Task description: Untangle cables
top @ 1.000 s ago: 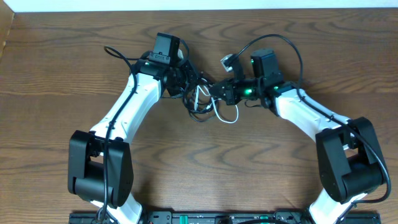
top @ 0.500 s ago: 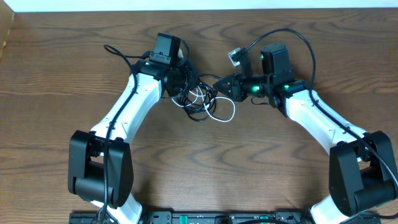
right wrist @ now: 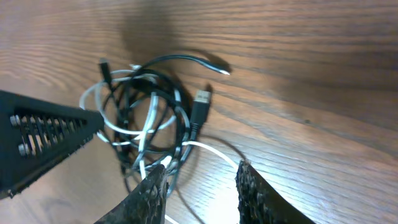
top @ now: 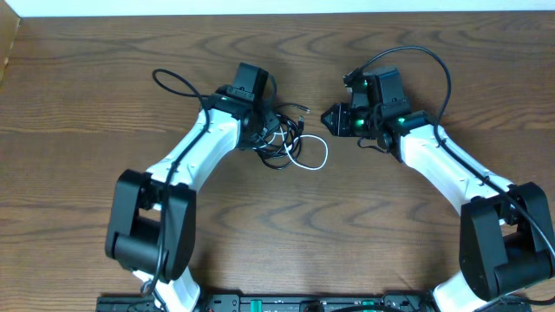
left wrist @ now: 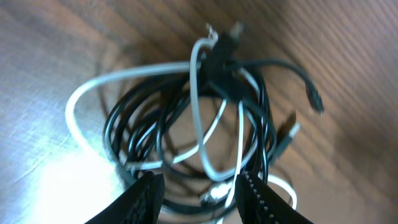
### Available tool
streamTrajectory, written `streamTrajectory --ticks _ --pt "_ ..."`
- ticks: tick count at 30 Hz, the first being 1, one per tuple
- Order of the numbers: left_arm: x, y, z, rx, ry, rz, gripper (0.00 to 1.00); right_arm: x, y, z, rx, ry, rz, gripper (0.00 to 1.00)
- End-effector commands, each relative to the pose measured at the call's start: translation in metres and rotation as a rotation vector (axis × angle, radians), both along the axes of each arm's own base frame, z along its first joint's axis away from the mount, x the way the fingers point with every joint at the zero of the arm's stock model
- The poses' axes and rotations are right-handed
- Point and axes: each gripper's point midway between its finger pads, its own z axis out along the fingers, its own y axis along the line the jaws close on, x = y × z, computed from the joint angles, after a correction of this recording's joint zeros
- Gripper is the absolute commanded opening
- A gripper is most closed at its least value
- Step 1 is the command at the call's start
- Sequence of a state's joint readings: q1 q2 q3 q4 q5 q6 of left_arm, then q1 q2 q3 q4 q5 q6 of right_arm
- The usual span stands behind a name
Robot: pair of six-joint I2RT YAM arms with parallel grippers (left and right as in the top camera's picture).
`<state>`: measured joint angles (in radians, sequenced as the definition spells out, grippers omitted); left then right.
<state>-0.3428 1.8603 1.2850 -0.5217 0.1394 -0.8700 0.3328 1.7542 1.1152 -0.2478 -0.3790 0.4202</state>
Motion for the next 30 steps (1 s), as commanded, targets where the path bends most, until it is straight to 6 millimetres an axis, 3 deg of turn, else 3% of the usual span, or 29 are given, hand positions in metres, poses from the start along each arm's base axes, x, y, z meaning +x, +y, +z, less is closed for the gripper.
streamTrajectory --ticks 1,9,12,15,18,24,30 --pt "0.005 0.008 -0.010 0.027 0.003 0.070 0.42 0.004 -0.008 -0.001 -0.036 -0.005 -0.050 0.33" --pt "0.002 0.003 -0.039 0.027 0.060 0.080 0.40 0.004 -0.008 -0.001 -0.038 -0.007 -0.049 0.33" --pt "0.001 0.002 -0.045 0.029 0.071 0.077 0.28 0.003 -0.009 -0.002 -0.039 -0.003 -0.049 0.34" --pt "0.007 0.000 -0.043 0.018 0.047 0.076 0.08 0.002 -0.007 -0.001 -0.032 -0.001 -0.043 0.35" --pt "0.013 -0.008 -0.040 -0.022 0.025 0.063 0.08 0.001 -0.003 0.000 -0.027 -0.002 -0.033 0.37" --pt "0.019 -0.044 -0.015 -0.180 -0.033 -0.108 0.07 -0.005 0.013 0.002 -0.020 -0.015 0.008 0.43" --pt "0.019 -0.057 0.027 -0.266 -0.101 -0.154 0.07 -0.009 0.028 0.005 -0.012 -0.035 0.039 0.44"
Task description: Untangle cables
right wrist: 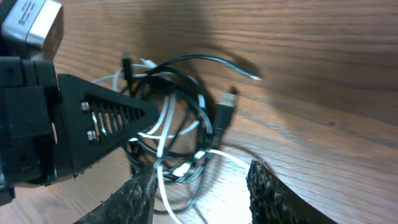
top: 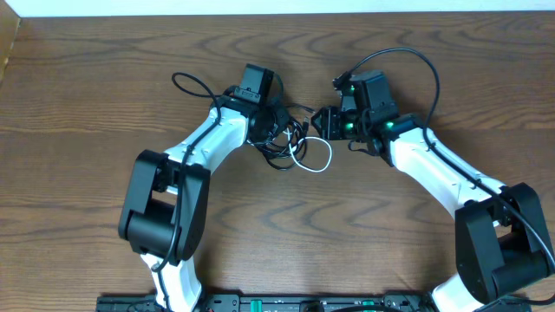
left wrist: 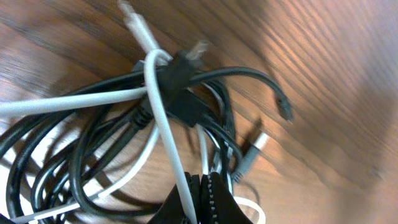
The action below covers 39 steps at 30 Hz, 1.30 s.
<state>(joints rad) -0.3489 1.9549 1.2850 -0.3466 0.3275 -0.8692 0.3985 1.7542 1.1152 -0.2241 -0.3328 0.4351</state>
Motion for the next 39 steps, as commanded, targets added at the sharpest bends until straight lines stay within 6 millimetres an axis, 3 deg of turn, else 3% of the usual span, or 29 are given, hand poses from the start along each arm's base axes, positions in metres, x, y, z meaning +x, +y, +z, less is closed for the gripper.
streamTrajectory --ticks 1,8,13,20,25,29,31,35,39 --pt "0.004 -0.015 0.054 -0.091 -0.109 -0.064 0.07 -0.003 0.007 0.004 0.007 -0.008 0.016 0.44" --pt "0.009 -0.017 0.146 -0.166 -0.338 -0.069 0.07 -0.003 0.007 0.004 0.013 -0.005 0.007 0.42" --pt "0.002 -0.014 0.185 -0.194 -0.421 -0.071 0.07 -0.004 0.017 0.012 0.066 -0.017 0.052 0.42" --pt "0.000 -0.013 0.189 -0.197 -0.431 -0.071 0.08 -0.010 0.031 0.041 0.211 -0.105 0.265 0.52" --pt "0.000 -0.014 0.190 -0.198 -0.433 -0.071 0.07 -0.009 0.028 0.048 0.254 -0.112 0.284 0.57" --pt "0.000 -0.014 0.190 -0.198 -0.433 -0.071 0.08 -0.011 0.035 0.049 0.250 -0.127 0.297 0.61" --pt "0.000 -0.014 0.190 -0.198 -0.433 -0.071 0.08 -0.008 0.034 0.045 0.217 -0.133 0.272 0.58" --pt "-0.002 -0.017 0.190 -0.215 -0.426 -0.086 0.08 0.006 0.018 0.029 0.118 -0.097 0.110 0.56" --pt "-0.008 -0.023 0.190 -0.244 -0.406 -0.117 0.08 0.012 0.010 0.026 0.081 -0.108 0.067 0.57"
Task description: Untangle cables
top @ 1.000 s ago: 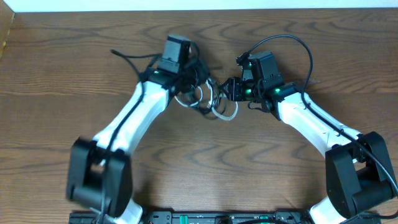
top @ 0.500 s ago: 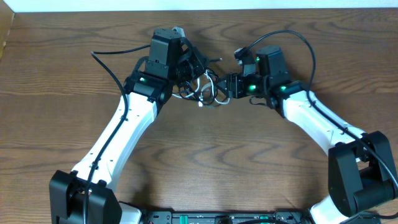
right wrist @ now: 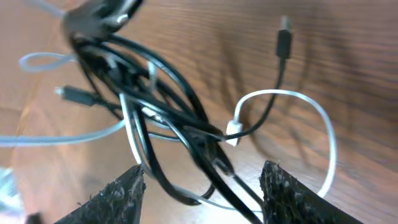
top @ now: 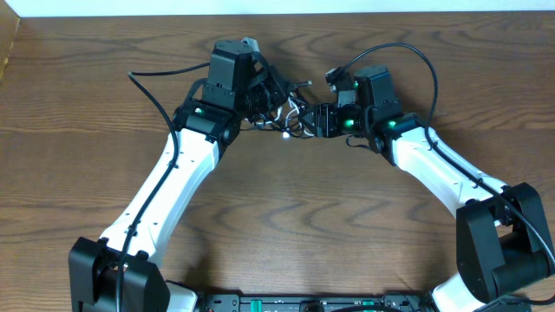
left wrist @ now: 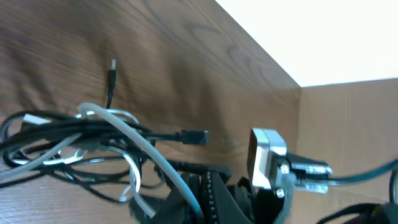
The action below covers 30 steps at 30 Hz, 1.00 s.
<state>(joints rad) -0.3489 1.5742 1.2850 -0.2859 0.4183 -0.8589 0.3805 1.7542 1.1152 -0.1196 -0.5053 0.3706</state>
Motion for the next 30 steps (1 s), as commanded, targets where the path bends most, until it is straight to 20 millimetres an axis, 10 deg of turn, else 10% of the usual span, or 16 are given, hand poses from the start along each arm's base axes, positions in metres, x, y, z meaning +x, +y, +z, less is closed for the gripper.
streamTrajectory --ticks 1,12,22,30 --pt "-0.007 -0.010 0.007 -0.019 -0.005 -0.059 0.07 0.010 -0.011 0.001 -0.045 -0.021 -0.084 0.57" --pt "-0.031 -0.021 -0.007 -0.008 0.078 -0.131 0.07 0.015 -0.017 0.000 -0.082 -0.053 -0.096 0.57" --pt "-0.046 -0.029 0.025 -0.069 0.012 -0.215 0.07 0.014 -0.013 -0.023 -0.072 0.019 -0.103 0.53" --pt "-0.049 -0.026 0.032 -0.034 -0.044 -0.240 0.07 0.001 0.014 0.005 0.070 -0.065 0.115 0.58"
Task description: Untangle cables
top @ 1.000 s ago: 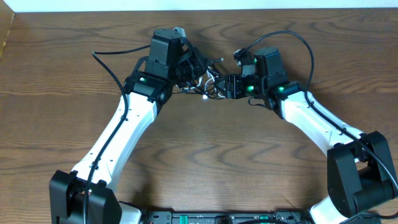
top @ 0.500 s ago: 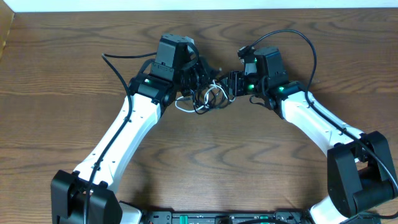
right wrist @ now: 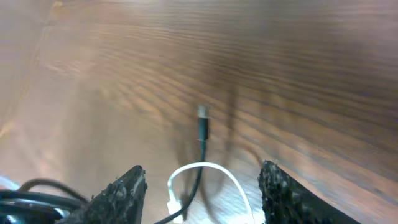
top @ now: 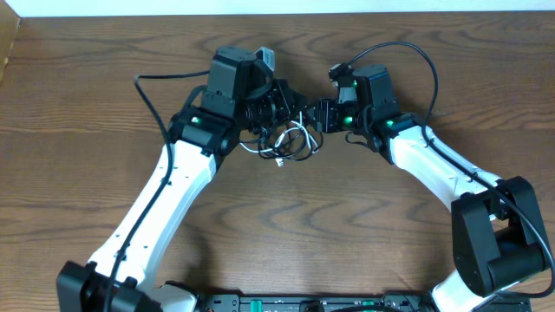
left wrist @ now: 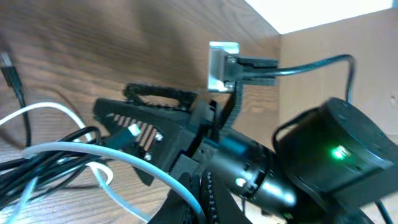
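Note:
A tangle of black and white cables [top: 287,141] hangs off the table from my left gripper [top: 279,102]. In the left wrist view that gripper [left wrist: 200,182] is shut on a pale white cable [left wrist: 93,149], and black strands [left wrist: 37,163] trail to the left. My right gripper [top: 320,116] stands just right of the tangle, fingers wide apart. In the right wrist view it [right wrist: 202,183] is open, with a black plug end [right wrist: 203,119] and a white loop [right wrist: 214,168] between the fingers, neither gripped. The right arm's wrist [left wrist: 336,149] fills the left wrist view.
The brown wooden table [top: 347,225] runs to a white edge at the back. The left arm's own black lead [top: 149,94] arcs out to the left. The right arm's lead [top: 418,57] loops above it. A cardboard edge [top: 7,43] sits at the far left.
The left wrist has turned to face the right gripper, and the tangle now hangs lower and farther right. The thick bundle between the right fingers has given way to one plug and a loop.
Both grippers stood open by the tangle lying on the table. Then the left one was shut on a white cable in the heap. Then it held the bundle up off the table with the open right gripper against it, and now the two grippers face each other.

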### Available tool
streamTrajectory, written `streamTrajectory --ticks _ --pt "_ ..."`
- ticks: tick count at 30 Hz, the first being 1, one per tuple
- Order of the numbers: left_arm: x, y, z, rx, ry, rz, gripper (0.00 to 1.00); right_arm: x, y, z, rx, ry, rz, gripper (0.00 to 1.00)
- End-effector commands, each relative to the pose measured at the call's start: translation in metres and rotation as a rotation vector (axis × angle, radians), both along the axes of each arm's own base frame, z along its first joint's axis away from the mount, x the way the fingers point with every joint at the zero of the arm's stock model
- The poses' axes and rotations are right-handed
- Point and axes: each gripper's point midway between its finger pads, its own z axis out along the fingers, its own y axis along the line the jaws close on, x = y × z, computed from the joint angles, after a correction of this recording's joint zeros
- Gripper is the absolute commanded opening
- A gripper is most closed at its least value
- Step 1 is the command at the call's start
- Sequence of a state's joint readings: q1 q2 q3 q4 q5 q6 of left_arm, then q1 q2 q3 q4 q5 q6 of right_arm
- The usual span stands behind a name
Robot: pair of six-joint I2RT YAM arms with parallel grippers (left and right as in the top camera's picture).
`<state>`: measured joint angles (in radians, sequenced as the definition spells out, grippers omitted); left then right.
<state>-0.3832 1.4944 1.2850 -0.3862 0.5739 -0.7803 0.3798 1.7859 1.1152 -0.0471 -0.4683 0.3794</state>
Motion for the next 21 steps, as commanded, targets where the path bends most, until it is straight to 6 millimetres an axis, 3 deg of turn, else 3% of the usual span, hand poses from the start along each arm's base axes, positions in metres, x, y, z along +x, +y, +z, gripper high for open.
streamTrajectory --ticks 1,9,18,21 --pt "-0.003 -0.001 0.009 0.008 -0.049 -0.042 0.08 -0.017 0.017 0.013 0.091 -0.041 0.192 0.58" --pt "0.000 0.001 0.008 0.028 -0.061 -0.030 0.07 -0.027 0.014 0.029 0.187 -0.074 0.324 0.60" --pt "0.006 0.006 0.007 0.058 -0.090 -0.012 0.08 -0.038 0.013 0.026 0.203 -0.036 0.363 0.59" --pt "0.004 0.006 0.006 0.078 -0.110 -0.035 0.08 -0.043 0.014 0.033 0.240 -0.059 0.416 0.59"
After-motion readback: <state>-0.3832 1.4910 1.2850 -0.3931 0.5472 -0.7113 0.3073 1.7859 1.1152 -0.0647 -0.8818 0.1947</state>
